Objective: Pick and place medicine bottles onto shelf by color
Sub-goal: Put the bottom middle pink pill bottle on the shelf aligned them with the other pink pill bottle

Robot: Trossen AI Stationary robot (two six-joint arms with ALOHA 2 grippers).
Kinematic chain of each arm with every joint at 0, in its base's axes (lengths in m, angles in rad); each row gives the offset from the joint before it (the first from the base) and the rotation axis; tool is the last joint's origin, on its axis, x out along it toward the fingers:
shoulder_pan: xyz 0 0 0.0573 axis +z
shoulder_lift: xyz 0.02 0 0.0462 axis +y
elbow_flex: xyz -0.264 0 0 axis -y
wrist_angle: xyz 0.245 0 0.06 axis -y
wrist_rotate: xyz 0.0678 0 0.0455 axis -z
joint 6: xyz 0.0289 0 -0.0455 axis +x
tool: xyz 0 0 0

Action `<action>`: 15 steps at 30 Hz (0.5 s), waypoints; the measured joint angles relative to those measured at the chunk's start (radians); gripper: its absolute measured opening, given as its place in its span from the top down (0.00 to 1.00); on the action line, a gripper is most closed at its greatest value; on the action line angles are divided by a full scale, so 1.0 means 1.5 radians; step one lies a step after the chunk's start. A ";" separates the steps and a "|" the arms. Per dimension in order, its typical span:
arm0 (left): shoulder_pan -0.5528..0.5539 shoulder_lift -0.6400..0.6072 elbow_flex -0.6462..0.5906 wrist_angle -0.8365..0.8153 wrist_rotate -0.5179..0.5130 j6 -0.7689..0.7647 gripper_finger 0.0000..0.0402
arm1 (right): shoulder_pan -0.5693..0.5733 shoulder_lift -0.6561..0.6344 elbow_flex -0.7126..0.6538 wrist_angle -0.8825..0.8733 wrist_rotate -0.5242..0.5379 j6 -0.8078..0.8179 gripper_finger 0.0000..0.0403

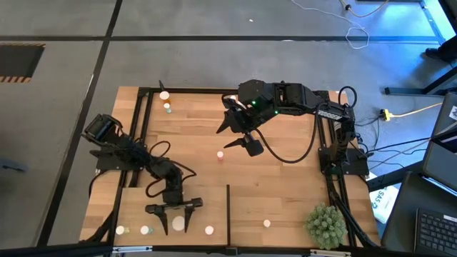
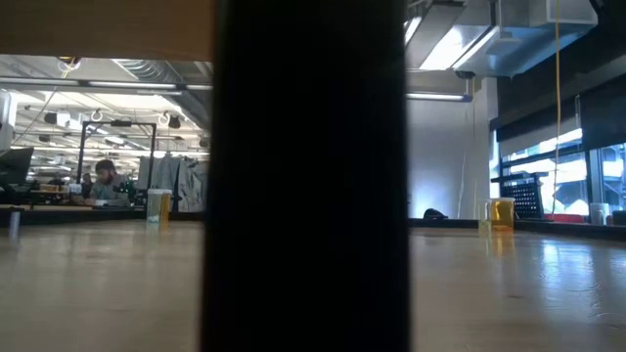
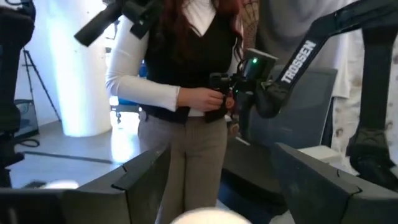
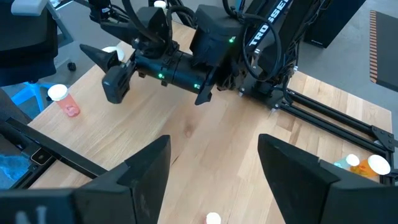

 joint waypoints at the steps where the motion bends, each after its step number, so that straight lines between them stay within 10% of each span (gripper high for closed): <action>1: 0.000 0.000 0.005 0.000 0.008 -0.004 0.32 | 0.000 0.000 0.000 0.000 0.000 0.000 0.39; 15: 0.100 -0.080 0.041 -0.011 0.096 -0.122 0.32 | 0.000 0.000 0.000 0.000 0.000 0.000 0.39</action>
